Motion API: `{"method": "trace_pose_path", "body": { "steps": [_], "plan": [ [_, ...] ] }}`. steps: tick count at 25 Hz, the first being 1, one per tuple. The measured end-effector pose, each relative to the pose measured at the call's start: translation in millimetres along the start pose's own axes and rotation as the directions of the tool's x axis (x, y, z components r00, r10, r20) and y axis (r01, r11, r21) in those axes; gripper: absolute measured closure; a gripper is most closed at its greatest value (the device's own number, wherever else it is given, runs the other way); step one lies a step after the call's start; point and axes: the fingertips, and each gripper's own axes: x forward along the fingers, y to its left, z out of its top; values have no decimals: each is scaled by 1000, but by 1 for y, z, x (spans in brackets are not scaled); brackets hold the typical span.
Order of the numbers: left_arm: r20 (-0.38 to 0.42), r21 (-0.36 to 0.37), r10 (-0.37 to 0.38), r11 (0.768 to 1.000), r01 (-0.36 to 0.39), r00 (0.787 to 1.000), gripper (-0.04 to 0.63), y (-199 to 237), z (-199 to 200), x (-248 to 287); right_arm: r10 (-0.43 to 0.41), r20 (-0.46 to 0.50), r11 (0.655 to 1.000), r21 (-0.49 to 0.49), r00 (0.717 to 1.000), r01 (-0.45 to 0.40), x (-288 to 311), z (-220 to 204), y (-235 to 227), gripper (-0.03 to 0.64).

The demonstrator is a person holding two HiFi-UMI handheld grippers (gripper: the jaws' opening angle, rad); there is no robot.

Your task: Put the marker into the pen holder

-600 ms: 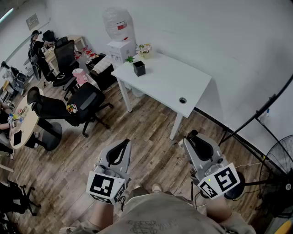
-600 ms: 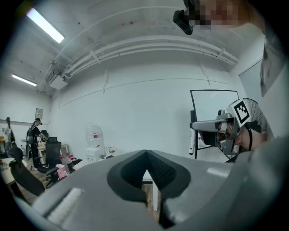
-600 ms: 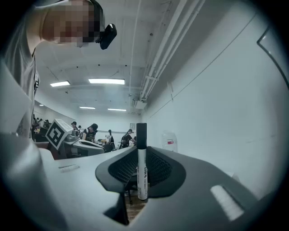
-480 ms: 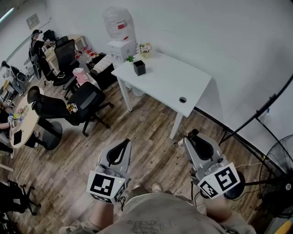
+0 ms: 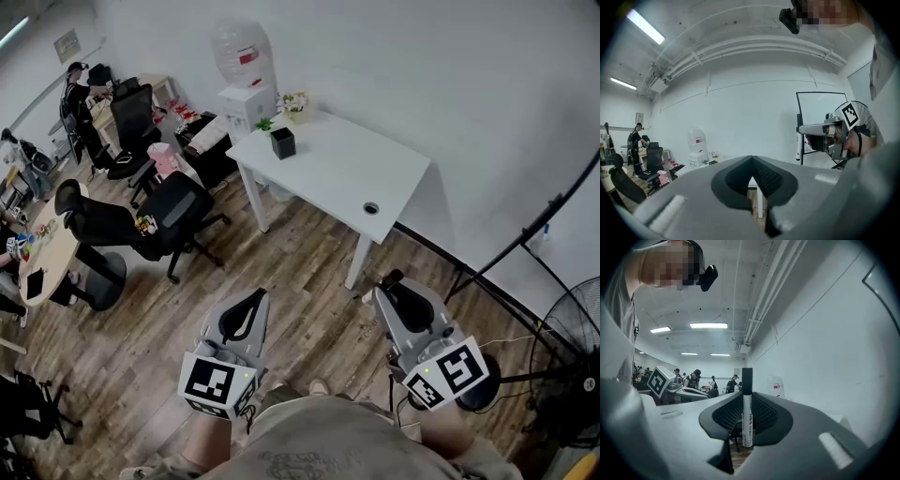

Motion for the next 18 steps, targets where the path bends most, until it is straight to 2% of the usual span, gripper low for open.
{"method": "trace_pose_path", "body": {
  "steps": [18],
  "plan": [
    [-33,8,30,1000,-30,999,595,1,-1,0,32,-34,999,10,999,-32,0,-9,-2,528]
  ]
}}
